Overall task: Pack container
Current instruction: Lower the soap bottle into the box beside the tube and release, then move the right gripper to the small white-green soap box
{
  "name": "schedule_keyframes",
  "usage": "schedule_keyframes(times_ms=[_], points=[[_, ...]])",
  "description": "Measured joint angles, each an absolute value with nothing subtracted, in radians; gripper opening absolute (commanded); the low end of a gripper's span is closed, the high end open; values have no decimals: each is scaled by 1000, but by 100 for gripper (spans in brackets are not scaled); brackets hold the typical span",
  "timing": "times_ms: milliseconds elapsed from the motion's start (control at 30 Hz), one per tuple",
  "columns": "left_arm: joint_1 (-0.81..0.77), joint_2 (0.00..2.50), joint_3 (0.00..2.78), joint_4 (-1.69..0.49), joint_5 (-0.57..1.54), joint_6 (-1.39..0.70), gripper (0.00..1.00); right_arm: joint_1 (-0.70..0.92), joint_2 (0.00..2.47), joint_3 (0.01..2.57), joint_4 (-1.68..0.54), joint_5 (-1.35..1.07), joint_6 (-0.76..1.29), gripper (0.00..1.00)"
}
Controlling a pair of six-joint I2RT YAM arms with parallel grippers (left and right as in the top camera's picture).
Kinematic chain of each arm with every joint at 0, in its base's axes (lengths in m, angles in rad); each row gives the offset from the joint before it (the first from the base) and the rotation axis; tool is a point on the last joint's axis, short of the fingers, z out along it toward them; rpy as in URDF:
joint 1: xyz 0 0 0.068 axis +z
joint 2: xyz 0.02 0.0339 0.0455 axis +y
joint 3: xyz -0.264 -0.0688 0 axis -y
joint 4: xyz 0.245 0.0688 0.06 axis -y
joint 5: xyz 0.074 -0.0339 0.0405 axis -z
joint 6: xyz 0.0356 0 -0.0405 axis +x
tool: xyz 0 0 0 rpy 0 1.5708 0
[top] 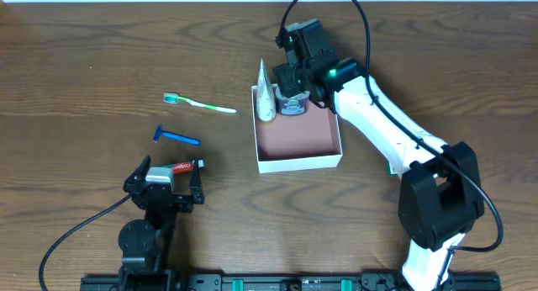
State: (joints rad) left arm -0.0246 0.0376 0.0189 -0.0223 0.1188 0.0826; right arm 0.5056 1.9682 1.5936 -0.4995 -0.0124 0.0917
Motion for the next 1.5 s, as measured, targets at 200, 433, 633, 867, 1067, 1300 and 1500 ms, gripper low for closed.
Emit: schedule_keyframes(times_ms=[200,433,633,867,1067,1300,1500], points=[[-25,38,19,-22,119,83,98,506,1962,1600,-504,-15,91,68],[-25,38,19,-22,119,83,98,494,1835,1668,-638,-24,85,81],[-25,38,19,-22,119,83,98,360,1589,1721,-753,-32,96,94],[-25,38,19,-22,119,83,98,95,1441,1738,-916,-27,134,99],[-25,38,19,-22,119,83,98,1,1450,1716,-1075,-57,142,99],[-25,38,19,-23,119,83,98,-1,1451,1505,-1092,-80,171,99],[-25,38,19,-22,119,83,98,-2,1460,1283,-1081,-87,204,99]])
